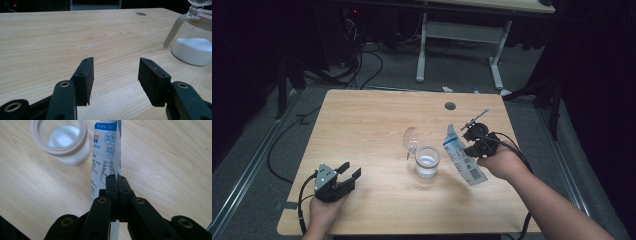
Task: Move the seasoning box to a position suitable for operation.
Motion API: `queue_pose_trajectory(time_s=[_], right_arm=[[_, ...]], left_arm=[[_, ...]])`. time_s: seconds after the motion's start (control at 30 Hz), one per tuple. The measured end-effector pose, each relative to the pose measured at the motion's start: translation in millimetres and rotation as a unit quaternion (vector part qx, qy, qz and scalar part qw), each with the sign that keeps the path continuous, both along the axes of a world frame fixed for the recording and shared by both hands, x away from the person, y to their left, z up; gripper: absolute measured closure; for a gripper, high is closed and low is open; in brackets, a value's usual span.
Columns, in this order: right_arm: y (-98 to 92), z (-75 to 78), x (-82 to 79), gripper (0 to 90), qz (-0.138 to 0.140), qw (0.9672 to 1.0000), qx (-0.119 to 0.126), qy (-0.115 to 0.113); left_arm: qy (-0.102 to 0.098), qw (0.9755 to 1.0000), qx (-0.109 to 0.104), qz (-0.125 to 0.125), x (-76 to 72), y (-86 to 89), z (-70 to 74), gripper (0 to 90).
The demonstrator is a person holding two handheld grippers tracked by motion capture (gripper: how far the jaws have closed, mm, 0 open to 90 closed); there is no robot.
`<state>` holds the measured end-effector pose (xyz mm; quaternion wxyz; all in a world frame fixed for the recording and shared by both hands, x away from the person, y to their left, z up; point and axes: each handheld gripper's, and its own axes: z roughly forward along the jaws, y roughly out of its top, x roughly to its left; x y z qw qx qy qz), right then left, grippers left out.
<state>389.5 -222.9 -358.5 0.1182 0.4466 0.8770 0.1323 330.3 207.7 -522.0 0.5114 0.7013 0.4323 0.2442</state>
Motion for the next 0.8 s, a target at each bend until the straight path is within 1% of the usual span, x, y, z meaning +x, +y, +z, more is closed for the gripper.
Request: queue_pose_trajectory(time_s=[0.13,0.2,0.23,0.43,0.5,0.53,0.6,0.63,0.7,0.73,0.8], right_arm=[[-8.9,-6.2,7.9,89.7,-0.005,0.9999,-0.008,-0.002],[-11.8,-9.2,10.5,89.6,-0.020,0.9997,-0.011,0.002],[-13.9,-10.6,12.4,89.6,-0.020,0.9997,-0.012,0.002],[-25.7,-21.8,21.3,89.7,-0.044,0.9987,-0.022,0.009],[-28.6,-23.3,23.2,89.7,-0.045,0.9988,-0.021,0.007],[-29.5,-23.8,23.8,89.8,-0.050,0.9986,-0.016,0.004],[-32.3,-24.0,25.2,89.9,-0.054,0.9984,-0.016,-0.001],[-34.5,-24.3,25.7,89.9,-0.054,0.9983,-0.017,-0.009],[-37.9,-24.8,25.9,90.0,-0.059,0.9981,-0.012,-0.016],[-40.5,-24.9,25.3,90.0,-0.062,0.9977,-0.005,-0.025],[-42.7,-25.0,23.4,90.0,-0.069,0.9970,0.005,-0.036]], left_arm=[[0.001,1.0000,-0.001,-0.001,0.1,0.4,-0.6,46.9],[0.000,1.0000,0.001,-0.001,0.1,0.2,-1.0,46.9],[0.000,1.0000,0.003,-0.001,0.0,0.1,-1.1,46.8],[0.000,1.0000,0.003,-0.001,-0.4,1.4,-1.4,46.4],[0.002,1.0000,0.001,0.000,-0.2,1.6,-2.1,46.4],[0.003,1.0000,0.001,-0.001,-0.1,1.7,-2.4,46.4],[0.004,1.0000,0.001,0.000,0.0,1.5,-3.1,46.4],[0.004,1.0000,0.001,0.000,0.1,1.5,-3.2,46.5],[0.004,1.0000,0.000,0.001,0.2,1.7,-3.5,46.4],[0.004,1.0000,0.000,0.002,0.1,1.9,-3.4,46.4],[0.004,1.0000,0.000,0.002,0.4,2.5,-3.6,46.4]])
